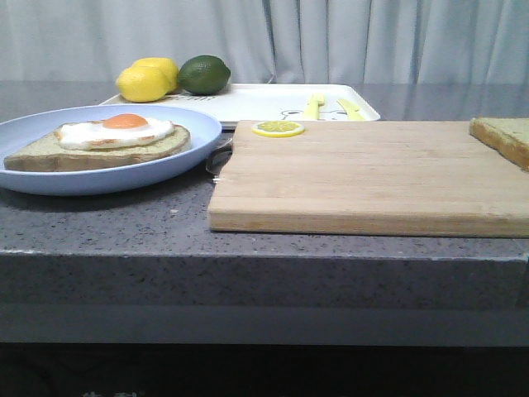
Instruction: Place bread and move sandwich to tray
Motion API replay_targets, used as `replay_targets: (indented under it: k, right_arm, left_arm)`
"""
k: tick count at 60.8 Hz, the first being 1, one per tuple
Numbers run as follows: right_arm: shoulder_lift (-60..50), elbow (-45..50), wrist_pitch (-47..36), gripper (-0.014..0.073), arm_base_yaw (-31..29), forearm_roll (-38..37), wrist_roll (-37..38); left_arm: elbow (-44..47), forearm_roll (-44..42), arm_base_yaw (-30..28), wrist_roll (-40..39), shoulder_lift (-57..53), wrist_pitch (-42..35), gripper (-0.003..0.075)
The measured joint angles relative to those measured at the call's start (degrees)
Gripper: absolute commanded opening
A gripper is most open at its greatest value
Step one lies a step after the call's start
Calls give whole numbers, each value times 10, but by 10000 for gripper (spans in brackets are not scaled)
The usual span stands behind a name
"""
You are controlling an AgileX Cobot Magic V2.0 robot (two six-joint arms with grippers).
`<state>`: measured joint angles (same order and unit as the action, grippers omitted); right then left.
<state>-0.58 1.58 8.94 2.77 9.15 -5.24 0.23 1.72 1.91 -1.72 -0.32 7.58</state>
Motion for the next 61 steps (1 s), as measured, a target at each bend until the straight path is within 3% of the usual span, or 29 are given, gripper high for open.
replay_targets:
  k: [61]
  right_arm:
    - [0,0,0,-78,0,0,0]
  left_arm:
    - [0,0,0,0,0,0,-19]
